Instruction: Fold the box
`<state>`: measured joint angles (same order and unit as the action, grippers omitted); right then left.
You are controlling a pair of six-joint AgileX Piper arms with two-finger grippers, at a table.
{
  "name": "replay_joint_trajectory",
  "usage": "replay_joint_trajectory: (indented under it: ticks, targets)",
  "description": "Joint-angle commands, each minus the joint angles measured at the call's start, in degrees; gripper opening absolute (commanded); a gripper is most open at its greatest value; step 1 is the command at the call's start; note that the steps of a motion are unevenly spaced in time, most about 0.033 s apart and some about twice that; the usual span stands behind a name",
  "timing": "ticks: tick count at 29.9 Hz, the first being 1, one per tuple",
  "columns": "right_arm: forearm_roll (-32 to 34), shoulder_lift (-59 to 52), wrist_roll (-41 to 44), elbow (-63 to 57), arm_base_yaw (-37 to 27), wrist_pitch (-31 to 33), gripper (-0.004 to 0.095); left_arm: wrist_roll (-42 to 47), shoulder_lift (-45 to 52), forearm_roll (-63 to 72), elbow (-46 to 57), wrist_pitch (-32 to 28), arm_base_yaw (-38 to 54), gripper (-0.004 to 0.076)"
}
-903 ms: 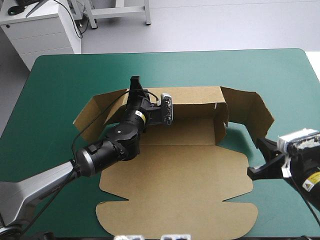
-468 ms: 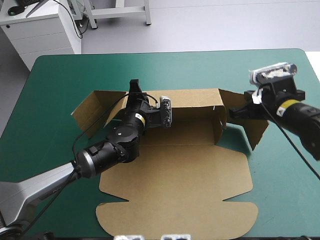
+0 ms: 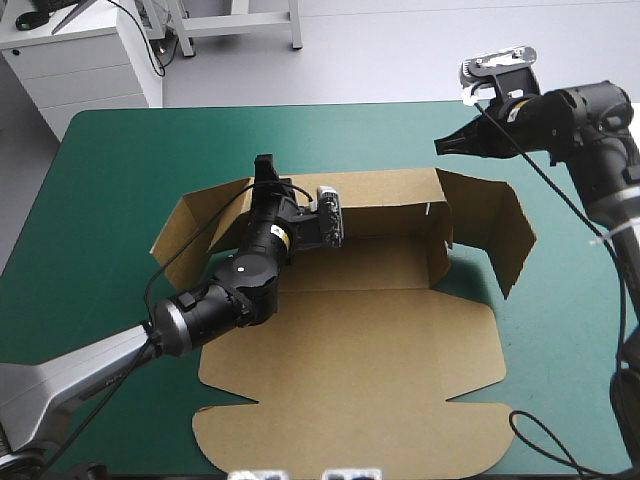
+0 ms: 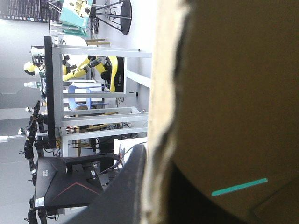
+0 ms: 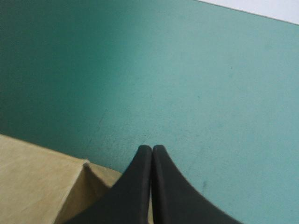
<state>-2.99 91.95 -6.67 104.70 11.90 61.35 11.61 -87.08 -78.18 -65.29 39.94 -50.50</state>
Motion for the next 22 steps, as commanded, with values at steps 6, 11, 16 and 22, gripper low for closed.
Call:
replay_joint_trajectory:
  ticks: [6,11,16,22]
  targets:
    - [-4.6,7.94,-0.99,7.33,-2.46,3.02,-0.0019,2.58,2.14,-3.03,-1.35,0.64,-0.46,-0.0008]
    - [-4.98,11.16,-0.99,7.33,-2.46,4.32,-0.0019,2.58,2.14,-3.03,-1.35,1.76,-0.46,-0.0008]
    - [-5.1,12.13,-1.24,7.21,-2.46,7.95,-0.0019,2.58,2.14,-3.03,-1.35,2.72,-0.46,-0.0008]
    - [-7.22,11.58,-1.47,5.59,-2.46,10.15,-0.0019,2.22,2.14,-3.03,-1.35,2.72,-0.46,-0.0008]
